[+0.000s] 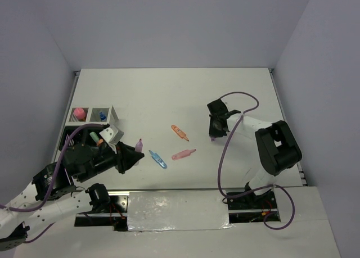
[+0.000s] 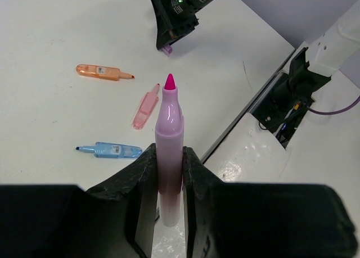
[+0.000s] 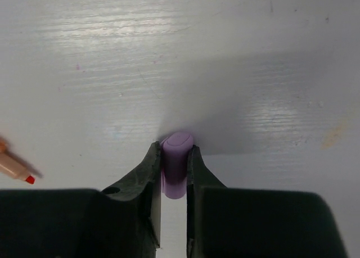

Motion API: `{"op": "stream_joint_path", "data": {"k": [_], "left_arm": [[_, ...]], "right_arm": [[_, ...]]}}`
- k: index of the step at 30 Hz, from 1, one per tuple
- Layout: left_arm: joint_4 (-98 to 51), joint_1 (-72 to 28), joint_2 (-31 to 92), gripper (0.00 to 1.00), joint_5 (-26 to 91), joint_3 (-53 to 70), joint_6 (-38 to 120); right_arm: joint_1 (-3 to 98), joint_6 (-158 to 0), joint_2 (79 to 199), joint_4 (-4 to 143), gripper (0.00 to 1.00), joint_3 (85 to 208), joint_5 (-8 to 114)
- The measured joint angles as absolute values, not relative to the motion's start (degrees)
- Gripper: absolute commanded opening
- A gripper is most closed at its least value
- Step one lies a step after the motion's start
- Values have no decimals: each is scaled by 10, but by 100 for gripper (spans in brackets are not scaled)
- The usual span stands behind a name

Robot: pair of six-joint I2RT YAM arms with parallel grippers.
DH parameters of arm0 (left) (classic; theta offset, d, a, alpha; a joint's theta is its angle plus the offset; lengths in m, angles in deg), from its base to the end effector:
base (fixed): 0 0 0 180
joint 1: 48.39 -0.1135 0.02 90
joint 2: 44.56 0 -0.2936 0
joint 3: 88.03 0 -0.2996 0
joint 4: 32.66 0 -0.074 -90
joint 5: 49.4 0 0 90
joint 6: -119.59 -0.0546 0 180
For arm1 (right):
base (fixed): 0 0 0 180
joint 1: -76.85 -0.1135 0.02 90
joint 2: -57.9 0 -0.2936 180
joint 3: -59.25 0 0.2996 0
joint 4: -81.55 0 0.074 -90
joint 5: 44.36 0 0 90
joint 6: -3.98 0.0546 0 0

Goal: Sort the stationery into containers
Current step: Pick up the pen cap from the center of the board, then close the pen cap on the pen.

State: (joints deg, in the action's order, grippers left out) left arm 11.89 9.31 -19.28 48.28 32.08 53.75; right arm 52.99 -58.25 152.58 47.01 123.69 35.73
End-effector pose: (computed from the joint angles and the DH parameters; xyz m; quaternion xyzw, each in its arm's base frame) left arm 0.0742 -0.1037 0.3869 0.1792 0.7439 -0.3817 0.5184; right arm 0.3305 0.1359 0.1396 0.0520 0.9710 0.0188 0.2325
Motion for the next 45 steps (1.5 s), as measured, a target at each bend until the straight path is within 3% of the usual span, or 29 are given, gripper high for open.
{"op": "stream_joint_path", "data": {"k": [6,12,18,22,30,45], "left_arm": [[119,93,-180,0,489,321,540],[77,93,-150,0,478,331,573],[-101,93,-117,0,379,405,628],[-289,102,-76,0,283,455,676],[-509,171,13,0,189,436,700],[-498,198,41,0,202,401,656]], "right_arm": [[530,-584,1469,494,0,1194,434],[530,-558,1254,565,0,1132,531],[527,-501,967,718,0,1078,604],[522,-435,860,845,0,1068,659],[479,-310,865,1072,0,1056,721],[261,-327,971,1130,0,1059,726]]}}
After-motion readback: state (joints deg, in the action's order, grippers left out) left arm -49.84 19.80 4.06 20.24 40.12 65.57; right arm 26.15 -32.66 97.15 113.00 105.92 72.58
